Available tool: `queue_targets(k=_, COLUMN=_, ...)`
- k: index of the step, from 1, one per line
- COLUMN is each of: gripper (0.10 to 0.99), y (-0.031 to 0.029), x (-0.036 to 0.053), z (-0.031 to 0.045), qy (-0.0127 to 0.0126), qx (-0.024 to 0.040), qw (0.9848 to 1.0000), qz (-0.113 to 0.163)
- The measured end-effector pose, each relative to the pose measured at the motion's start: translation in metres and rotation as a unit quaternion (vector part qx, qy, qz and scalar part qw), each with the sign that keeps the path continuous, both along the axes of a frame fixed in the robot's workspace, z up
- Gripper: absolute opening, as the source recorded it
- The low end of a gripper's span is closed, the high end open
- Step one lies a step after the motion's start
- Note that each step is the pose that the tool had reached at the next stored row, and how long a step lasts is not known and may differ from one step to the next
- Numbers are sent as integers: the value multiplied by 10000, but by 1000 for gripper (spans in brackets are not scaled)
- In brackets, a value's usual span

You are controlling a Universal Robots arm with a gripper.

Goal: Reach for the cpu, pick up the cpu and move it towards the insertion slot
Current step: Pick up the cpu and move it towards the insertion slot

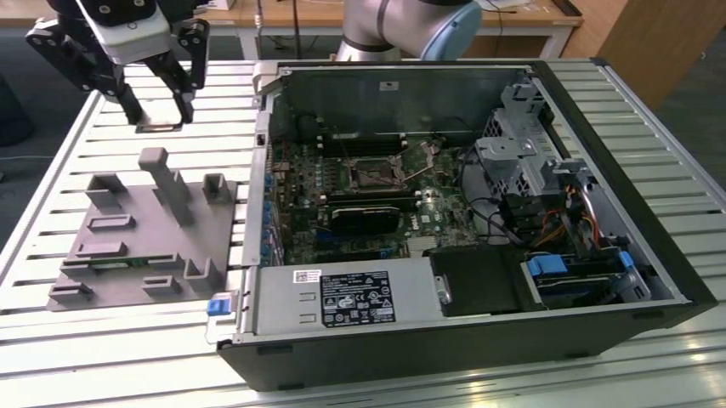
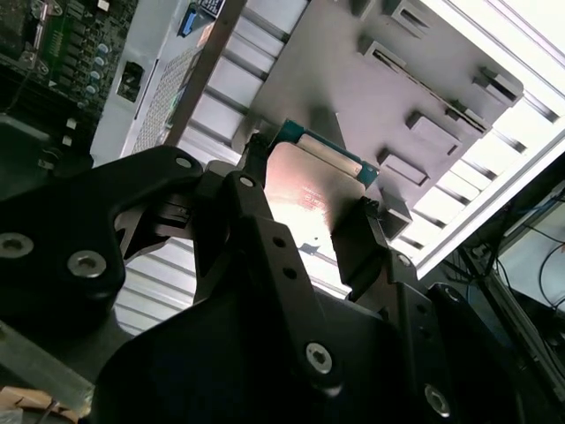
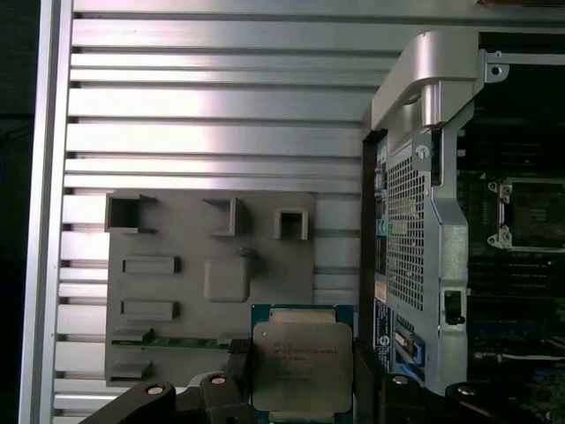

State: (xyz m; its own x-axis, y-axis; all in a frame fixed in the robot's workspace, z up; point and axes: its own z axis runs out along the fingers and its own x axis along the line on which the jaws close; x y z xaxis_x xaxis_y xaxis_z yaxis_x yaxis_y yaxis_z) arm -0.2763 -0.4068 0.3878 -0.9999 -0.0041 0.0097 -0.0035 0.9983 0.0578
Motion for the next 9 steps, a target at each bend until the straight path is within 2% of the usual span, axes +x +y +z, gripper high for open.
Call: queue_targets(k=9, gripper=541, y=0, x=117, z=0, qy=0, qx=0, qw=10000, qz=0)
